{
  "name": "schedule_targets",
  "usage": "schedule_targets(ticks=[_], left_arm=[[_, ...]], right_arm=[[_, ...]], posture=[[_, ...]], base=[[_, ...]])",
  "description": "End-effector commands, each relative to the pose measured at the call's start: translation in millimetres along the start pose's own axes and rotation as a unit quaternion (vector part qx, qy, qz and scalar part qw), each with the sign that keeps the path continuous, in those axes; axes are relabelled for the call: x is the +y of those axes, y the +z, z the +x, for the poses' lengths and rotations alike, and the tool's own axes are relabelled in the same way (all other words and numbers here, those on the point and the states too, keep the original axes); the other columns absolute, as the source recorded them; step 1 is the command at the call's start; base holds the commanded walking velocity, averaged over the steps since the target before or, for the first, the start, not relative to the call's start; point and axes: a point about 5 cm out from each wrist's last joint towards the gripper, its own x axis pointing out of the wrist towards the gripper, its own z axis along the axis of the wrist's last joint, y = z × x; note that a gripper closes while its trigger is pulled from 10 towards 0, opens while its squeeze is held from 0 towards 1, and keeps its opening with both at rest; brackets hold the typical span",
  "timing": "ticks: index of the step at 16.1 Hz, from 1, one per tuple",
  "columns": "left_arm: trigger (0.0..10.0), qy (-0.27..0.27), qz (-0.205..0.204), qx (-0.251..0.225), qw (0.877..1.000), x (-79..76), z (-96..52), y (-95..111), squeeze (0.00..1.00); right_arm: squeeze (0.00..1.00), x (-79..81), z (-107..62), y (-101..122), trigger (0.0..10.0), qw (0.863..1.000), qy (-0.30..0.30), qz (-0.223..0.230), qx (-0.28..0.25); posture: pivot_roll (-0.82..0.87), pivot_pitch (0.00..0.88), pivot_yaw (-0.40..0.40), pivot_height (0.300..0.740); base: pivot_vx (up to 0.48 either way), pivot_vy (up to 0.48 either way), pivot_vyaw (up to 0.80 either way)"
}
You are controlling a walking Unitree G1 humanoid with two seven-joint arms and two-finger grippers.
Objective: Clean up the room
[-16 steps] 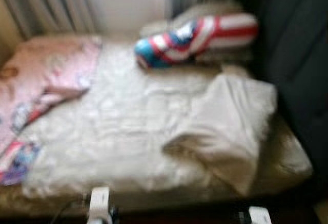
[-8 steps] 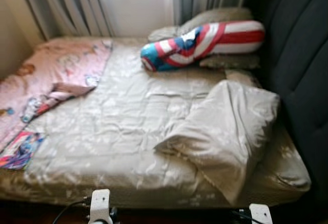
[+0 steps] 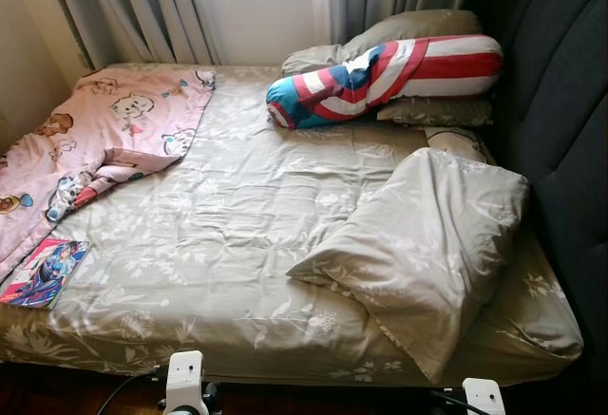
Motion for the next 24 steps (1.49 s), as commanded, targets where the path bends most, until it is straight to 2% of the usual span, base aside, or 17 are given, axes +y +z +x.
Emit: schedule_targets(ticks=[1,3,8,15,18,24], left_arm=[[10.0,0.003,-0.002,0.003,1.0,3.2,-0.2,-0.5,0.0],[10.0,0.001,-0.002,0.004,1.0,3.0,-0.3,-0.8,0.0],[10.0,-0.001,-0.001,0.005,1.0,2.1,-0.4,-1.6,0.0],[10.0,-0.002,0.003,0.005,1.0,1.7,-0.6,-1.9,0.0],[10.0,-0.004,0.005,0.005,1.0,1.5,-0.6,-2.0,0.0],[10.0,-0.004,0.007,0.0,1.0,2.0,-0.1,0.2,0.0]], right_arm=[[0.0,0.3,-0.1,-1.6,10.0,1.0,0.001,0.0,0.006],[0.0,0.1,-0.2,-2.2,10.0,1.0,0.001,0.0,0.008],[0.0,0.1,-0.2,-1.6,10.0,1.0,0.002,0.001,0.006],[0.0,0.7,-0.1,-1.3,10.0,1.0,0.005,0.001,0.005],[0.0,1.0,-0.1,-1.7,10.0,1.0,0.005,0.005,0.005],[0.0,1.5,-0.3,-1.2,10.0,1.0,0.007,0.006,0.0]], posture=[[-0.02,0.0,-0.003,0.74],[-0.02,0.0,-0.003,0.74],[-0.02,0.0,-0.004,0.74],[-0.02,0.0,-0.005,0.74],[-0.02,0.0,-0.003,0.74],[-0.02,0.0,0.0,0.74]], base=[[0.0,0.0,0.0],[0.0,0.0,0.0],[0.0,0.0,-0.6],[0.262,0.0,0.0],[0.273,0.0,-0.77],[0.182,0.0,0.0]])
